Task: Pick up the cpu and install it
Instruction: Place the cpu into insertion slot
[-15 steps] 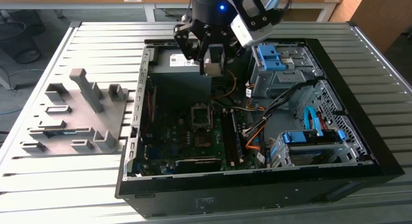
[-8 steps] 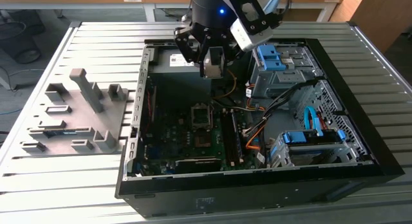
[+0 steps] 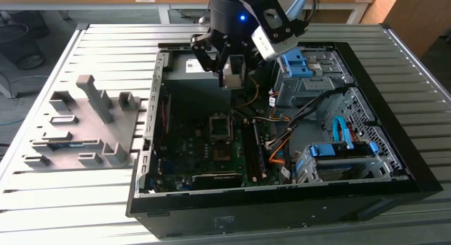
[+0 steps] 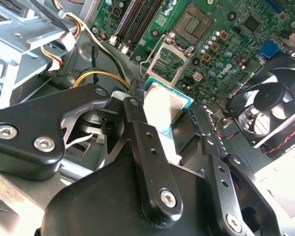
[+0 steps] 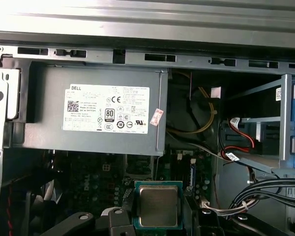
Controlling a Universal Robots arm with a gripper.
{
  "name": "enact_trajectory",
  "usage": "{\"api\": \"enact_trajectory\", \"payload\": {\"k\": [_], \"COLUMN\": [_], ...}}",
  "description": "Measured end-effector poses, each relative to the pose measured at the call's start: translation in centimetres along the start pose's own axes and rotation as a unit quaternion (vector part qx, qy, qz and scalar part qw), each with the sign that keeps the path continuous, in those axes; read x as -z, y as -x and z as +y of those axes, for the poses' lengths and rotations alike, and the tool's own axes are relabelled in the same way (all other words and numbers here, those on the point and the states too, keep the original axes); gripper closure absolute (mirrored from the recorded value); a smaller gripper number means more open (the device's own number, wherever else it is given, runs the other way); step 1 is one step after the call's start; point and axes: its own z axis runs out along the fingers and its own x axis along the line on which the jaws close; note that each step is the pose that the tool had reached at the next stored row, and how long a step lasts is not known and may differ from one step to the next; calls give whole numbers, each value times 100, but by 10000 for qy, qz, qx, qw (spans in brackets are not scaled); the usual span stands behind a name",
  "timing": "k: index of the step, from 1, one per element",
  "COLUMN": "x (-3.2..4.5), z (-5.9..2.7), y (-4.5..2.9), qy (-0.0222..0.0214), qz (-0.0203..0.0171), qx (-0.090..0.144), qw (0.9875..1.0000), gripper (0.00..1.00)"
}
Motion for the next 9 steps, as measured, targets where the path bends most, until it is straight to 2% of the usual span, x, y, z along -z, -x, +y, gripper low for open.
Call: {"api": "enact_trajectory", "payload": {"k": [9], "x": [-55], "z": [-16], "y": [-1], "qy": [0], "qz": [0], "qx": [0], "qw": [10000], "gripper": [53]}}
